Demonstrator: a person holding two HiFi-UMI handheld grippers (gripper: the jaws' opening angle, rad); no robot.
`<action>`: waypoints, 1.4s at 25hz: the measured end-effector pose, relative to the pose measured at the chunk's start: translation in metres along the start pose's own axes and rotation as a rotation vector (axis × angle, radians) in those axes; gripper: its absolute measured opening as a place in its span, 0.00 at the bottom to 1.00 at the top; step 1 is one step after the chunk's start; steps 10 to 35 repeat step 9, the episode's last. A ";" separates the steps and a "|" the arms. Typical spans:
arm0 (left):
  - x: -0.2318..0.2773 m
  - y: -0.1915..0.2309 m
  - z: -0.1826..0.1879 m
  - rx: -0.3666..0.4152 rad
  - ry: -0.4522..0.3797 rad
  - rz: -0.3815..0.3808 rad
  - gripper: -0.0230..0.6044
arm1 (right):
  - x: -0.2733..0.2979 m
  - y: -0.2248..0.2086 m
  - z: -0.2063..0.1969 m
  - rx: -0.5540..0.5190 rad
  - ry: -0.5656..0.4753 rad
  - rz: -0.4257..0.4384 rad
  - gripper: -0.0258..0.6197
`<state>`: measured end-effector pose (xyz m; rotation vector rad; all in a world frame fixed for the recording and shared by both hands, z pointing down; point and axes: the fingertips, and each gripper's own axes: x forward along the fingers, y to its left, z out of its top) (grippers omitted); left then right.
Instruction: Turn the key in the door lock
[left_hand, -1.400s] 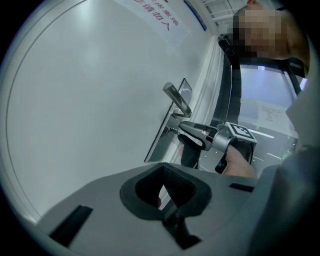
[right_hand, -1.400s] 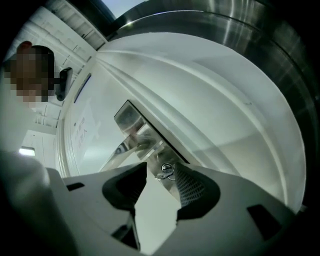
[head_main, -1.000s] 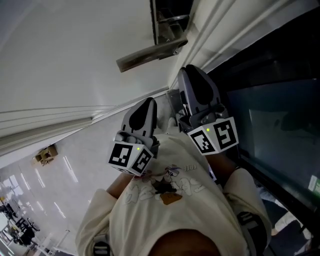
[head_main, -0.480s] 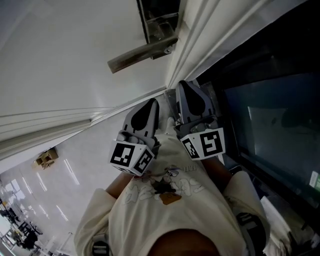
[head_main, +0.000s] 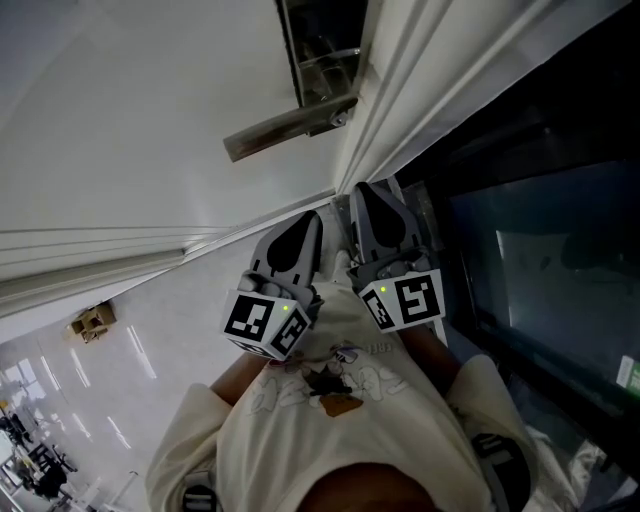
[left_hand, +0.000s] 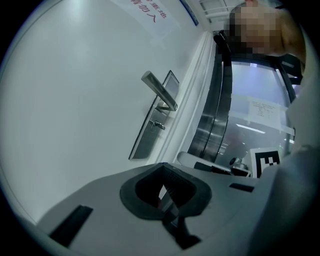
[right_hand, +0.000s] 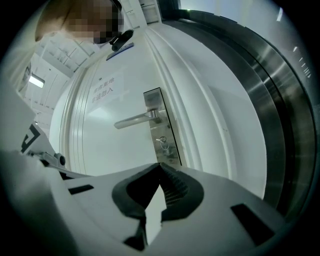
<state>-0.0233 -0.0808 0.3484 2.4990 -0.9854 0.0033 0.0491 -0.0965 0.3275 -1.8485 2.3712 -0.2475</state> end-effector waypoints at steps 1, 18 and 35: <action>0.000 0.000 0.000 0.001 -0.001 0.001 0.05 | 0.000 0.000 0.000 0.000 0.002 0.004 0.05; 0.003 0.000 0.001 0.001 0.004 0.004 0.05 | 0.002 0.002 0.000 -0.004 0.012 0.018 0.05; 0.003 0.000 0.001 0.001 0.004 0.004 0.05 | 0.002 0.002 0.000 -0.004 0.012 0.018 0.05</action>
